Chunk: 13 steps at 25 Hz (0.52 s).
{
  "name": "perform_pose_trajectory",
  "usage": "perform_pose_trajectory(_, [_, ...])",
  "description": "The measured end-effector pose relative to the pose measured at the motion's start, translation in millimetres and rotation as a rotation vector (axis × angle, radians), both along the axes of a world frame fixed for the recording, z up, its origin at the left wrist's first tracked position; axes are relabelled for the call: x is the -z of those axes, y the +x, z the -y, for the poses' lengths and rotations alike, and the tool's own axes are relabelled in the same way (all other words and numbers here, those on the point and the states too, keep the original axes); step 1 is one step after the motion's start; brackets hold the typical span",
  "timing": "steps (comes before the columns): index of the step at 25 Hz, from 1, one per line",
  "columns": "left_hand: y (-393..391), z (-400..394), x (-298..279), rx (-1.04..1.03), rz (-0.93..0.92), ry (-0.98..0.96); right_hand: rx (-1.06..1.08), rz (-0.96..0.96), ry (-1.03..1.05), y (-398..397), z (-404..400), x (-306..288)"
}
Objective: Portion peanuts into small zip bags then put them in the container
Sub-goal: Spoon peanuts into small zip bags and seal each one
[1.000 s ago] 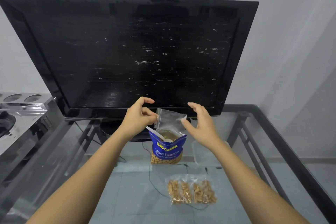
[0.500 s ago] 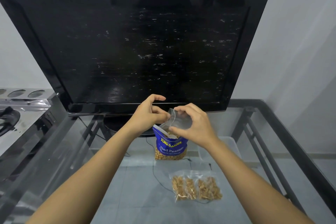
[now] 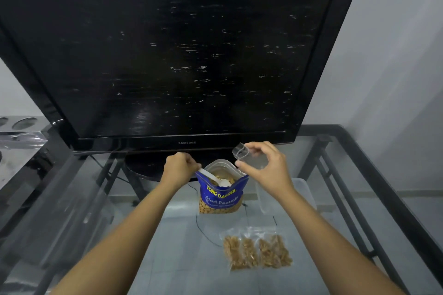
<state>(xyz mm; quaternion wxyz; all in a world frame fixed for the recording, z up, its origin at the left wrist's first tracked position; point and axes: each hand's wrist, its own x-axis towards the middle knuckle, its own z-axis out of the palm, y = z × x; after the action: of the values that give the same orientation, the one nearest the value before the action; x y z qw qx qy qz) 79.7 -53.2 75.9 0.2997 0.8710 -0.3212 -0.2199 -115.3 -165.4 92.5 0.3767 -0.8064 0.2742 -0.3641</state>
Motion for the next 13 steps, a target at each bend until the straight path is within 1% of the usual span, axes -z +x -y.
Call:
perform_pose_trajectory(2, [-6, 3, 3, 0.003, -0.081, -0.168, 0.018, 0.002, 0.018, -1, 2, 3])
perform_pose_trajectory(4, [-14, 6, -1, 0.123, -0.165, -0.203, 0.038, 0.005, 0.033, 0, 3, 8])
perform_pose_trajectory(5, [-18, 8, -1, 0.198, -0.144, -0.183, 0.044, 0.008, 0.046, 1, 4, 10])
perform_pose_trajectory(7, [-21, 12, -3, 0.284, 0.006, -0.191, 0.043, 0.004, 0.080, 1, 4, 16])
perform_pose_trajectory(10, [-15, 18, -8, 0.230, 0.328, -0.360, 0.014, -0.080, 0.201, -2, 3, 28])
perform_pose_trajectory(11, [-13, 20, -7, 0.231, 0.387, -0.350, -0.006, -0.124, 0.281, -3, 2, 34])
perform_pose_trajectory(12, [-12, 22, -3, 0.243, 0.386, -0.298, -0.031, -0.167, 0.359, -4, 1, 40])
perform_pose_trajectory(13, [-12, 24, 2, 0.240, 0.326, -0.230, -0.052, -0.205, 0.418, -5, -1, 46])
